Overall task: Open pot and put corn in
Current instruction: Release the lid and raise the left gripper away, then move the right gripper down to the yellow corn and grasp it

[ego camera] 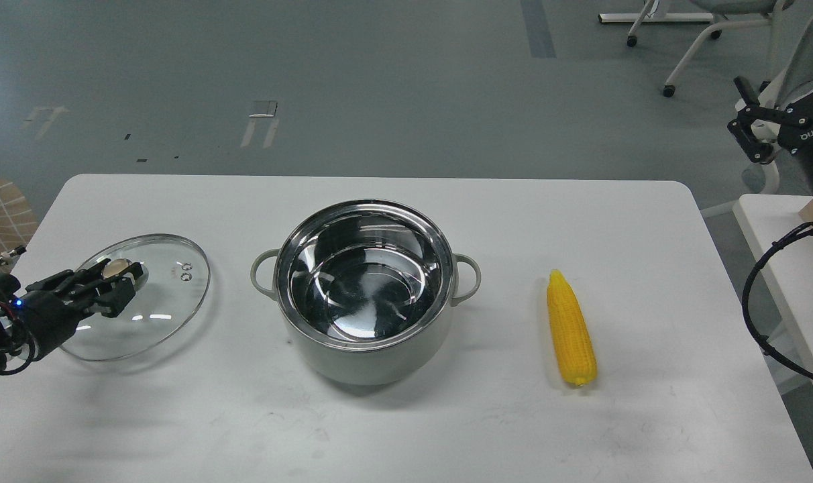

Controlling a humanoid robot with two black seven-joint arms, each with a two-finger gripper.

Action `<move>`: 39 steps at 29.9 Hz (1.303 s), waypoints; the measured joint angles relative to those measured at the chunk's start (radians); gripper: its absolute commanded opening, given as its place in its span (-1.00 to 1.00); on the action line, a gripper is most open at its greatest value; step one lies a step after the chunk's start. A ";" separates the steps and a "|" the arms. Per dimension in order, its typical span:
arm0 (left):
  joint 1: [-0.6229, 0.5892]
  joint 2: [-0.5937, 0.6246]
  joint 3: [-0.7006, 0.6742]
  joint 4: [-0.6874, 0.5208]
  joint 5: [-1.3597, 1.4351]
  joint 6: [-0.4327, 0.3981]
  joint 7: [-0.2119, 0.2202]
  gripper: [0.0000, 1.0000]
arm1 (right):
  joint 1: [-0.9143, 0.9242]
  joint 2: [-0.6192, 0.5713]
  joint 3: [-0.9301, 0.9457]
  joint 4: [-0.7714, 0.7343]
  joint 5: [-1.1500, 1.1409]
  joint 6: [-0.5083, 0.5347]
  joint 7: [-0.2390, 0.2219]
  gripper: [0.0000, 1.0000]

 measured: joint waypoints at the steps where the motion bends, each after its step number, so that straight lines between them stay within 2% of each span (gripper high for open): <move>1: 0.000 -0.006 0.000 0.000 0.000 0.000 0.000 0.60 | -0.005 0.000 0.000 0.001 -0.017 0.000 0.000 1.00; 8: -0.009 -0.029 -0.022 0.000 -0.067 0.001 0.000 0.69 | -0.012 0.002 0.001 0.019 -0.174 0.000 0.000 1.00; 10: -0.031 -0.029 -0.044 0.000 -0.174 0.001 0.000 0.84 | -0.012 0.002 0.001 0.044 -0.239 0.000 0.000 1.00; 14: -0.149 -0.022 -0.057 0.000 -0.442 -0.024 0.000 0.88 | -0.014 -0.001 0.000 0.136 -0.438 0.000 0.000 1.00; 17: -0.246 -0.019 -0.069 0.000 -0.602 -0.088 0.000 0.90 | -0.013 -0.014 -0.019 0.203 -0.572 0.000 0.000 1.00; 20: -0.338 -0.018 -0.089 0.000 -0.786 -0.201 0.000 0.91 | -0.001 -0.080 -0.103 0.269 -0.683 0.000 0.000 1.00; 24: -0.436 -0.010 -0.119 0.002 -1.035 -0.418 0.000 0.93 | 0.022 -0.175 -0.257 0.377 -0.899 0.000 -0.007 1.00; 28: -0.466 -0.005 -0.186 0.004 -1.237 -0.609 0.000 0.95 | 0.030 -0.196 -0.329 0.455 -1.132 0.000 -0.018 1.00; 32: -0.462 -0.024 -0.233 0.009 -1.389 -0.745 0.000 0.95 | 0.032 -0.196 -0.371 0.502 -1.261 0.000 -0.064 1.00; 35: -0.461 -0.059 -0.255 0.041 -1.475 -0.787 0.012 0.95 | 0.051 -0.195 -0.445 0.523 -1.352 0.000 -0.087 1.00; 39: -0.460 -0.130 -0.331 0.094 -1.527 -0.794 0.085 0.95 | 0.062 -0.182 -0.558 0.523 -1.455 0.000 -0.091 1.00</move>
